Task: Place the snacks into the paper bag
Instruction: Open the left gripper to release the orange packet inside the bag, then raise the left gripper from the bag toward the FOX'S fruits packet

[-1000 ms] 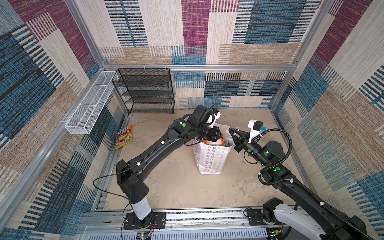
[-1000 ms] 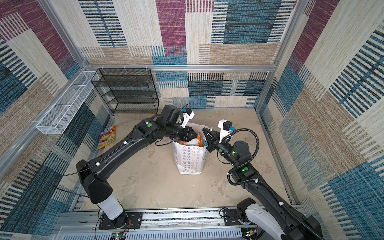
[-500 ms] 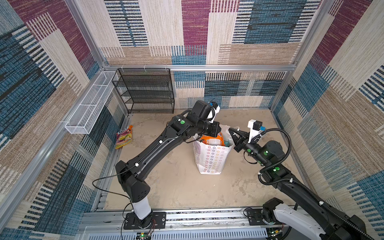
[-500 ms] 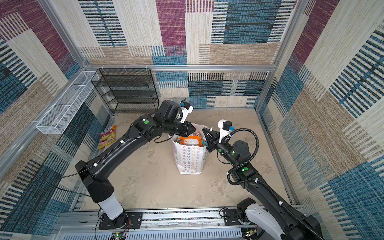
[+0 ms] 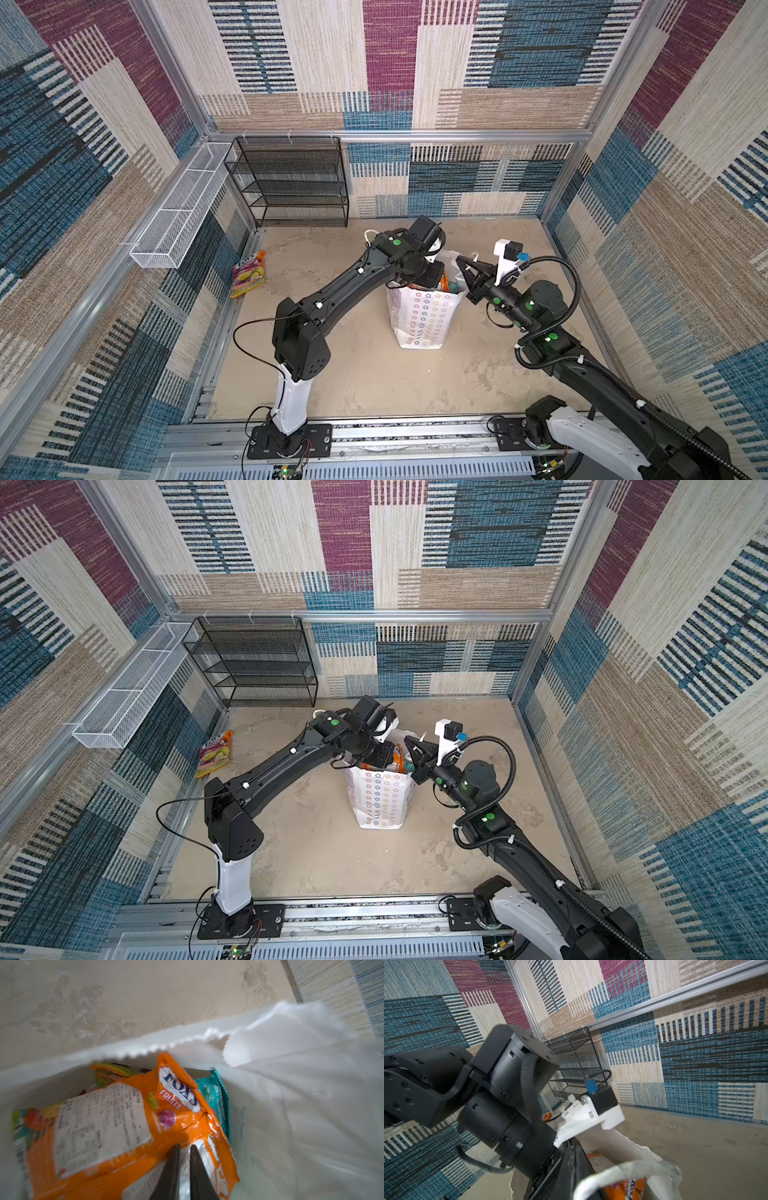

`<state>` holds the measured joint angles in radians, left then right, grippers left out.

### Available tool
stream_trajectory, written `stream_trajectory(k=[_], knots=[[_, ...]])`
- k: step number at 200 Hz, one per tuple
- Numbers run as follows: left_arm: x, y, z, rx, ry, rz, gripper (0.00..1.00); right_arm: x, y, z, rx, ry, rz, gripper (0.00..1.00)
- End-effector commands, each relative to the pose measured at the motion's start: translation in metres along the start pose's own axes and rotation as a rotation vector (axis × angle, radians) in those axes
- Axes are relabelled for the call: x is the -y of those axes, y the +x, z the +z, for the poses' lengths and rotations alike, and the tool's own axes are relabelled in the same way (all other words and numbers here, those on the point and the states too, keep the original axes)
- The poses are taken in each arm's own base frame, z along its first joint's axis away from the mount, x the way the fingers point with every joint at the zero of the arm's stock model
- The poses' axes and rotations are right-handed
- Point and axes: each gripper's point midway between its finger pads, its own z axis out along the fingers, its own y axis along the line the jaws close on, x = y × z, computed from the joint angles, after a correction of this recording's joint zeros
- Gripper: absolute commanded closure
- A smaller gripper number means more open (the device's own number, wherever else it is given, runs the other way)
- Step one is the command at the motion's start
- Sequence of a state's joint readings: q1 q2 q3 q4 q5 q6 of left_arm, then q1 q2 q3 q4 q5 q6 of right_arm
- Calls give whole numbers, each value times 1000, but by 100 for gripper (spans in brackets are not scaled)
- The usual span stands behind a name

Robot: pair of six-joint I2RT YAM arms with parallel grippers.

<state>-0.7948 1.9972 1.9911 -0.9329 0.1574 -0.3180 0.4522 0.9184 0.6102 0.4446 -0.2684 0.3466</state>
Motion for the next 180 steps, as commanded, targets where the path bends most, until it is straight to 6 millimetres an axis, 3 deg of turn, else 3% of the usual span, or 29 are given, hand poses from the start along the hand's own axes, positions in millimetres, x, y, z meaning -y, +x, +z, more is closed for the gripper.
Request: stream_trajectory(k=[1,29,62,131,180], knots=[[-9,17,12,-66,-37,22,83,-1,-6,1,23,-1,-9,95],[-10,20,11,-66,-43,20,83,-1,-6,1,22,2,-7,95],[7,0,-20,22,-6,29,83,0,-4,3,15,2,-4,95],[44,-38,-126,310,132,28,80,1,-4,3,14,8,-3,95],[42,-33,-196,529,160,13,69,1,-4,3,14,7,-4,95]])
